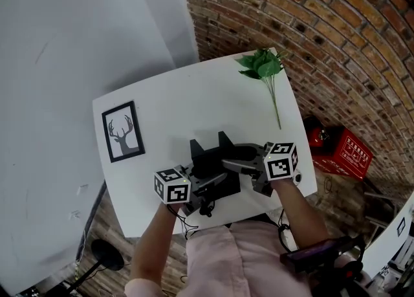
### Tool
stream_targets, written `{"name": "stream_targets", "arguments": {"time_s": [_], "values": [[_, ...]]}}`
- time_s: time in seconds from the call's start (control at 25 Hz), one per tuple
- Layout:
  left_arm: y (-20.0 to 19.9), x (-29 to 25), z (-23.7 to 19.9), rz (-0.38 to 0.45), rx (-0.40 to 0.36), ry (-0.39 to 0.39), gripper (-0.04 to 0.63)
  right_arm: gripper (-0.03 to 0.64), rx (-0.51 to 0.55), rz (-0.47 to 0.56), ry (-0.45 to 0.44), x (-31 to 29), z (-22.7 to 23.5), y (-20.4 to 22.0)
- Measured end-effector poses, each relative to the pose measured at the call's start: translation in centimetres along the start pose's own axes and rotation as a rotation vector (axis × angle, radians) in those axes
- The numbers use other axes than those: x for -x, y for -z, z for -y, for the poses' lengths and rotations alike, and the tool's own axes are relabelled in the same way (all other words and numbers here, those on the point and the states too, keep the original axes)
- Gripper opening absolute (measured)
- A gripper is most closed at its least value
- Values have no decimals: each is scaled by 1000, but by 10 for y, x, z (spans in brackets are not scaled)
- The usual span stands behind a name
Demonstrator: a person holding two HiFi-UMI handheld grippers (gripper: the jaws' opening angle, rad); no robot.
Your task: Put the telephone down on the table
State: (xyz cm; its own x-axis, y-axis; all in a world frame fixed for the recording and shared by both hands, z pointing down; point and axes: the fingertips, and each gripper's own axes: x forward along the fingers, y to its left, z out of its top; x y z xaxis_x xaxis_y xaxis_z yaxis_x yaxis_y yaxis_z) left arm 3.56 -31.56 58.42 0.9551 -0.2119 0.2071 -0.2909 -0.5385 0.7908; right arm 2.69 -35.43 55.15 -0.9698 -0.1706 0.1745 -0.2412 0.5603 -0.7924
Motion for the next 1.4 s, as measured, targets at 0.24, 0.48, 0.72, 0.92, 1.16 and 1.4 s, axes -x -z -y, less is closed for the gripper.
{"name": "stream_targets", "arguments": {"time_s": [0.24, 0.48, 0.72, 0.92, 1.16, 1.4], "values": [[0, -6, -10, -26, 103, 3, 168, 216, -81, 12, 18, -1, 16, 1], [3, -7, -21, -26, 212, 13, 169, 216, -137, -3, 37, -6, 30, 6], [1, -7, -24, 4, 259, 33, 172, 210, -154, -15, 21, -9, 33, 6], [1, -3, -34, 56, 334, -46, 254, 209, -150, -8, 7, -9, 33, 6], [-2, 12, -47, 62, 234, -241, 366, 209, -149, -6, -2, -7, 34, 7], [-4, 31, -46, 103, 207, -324, 377, 209, -148, -11, 2, -7, 33, 7]]}}
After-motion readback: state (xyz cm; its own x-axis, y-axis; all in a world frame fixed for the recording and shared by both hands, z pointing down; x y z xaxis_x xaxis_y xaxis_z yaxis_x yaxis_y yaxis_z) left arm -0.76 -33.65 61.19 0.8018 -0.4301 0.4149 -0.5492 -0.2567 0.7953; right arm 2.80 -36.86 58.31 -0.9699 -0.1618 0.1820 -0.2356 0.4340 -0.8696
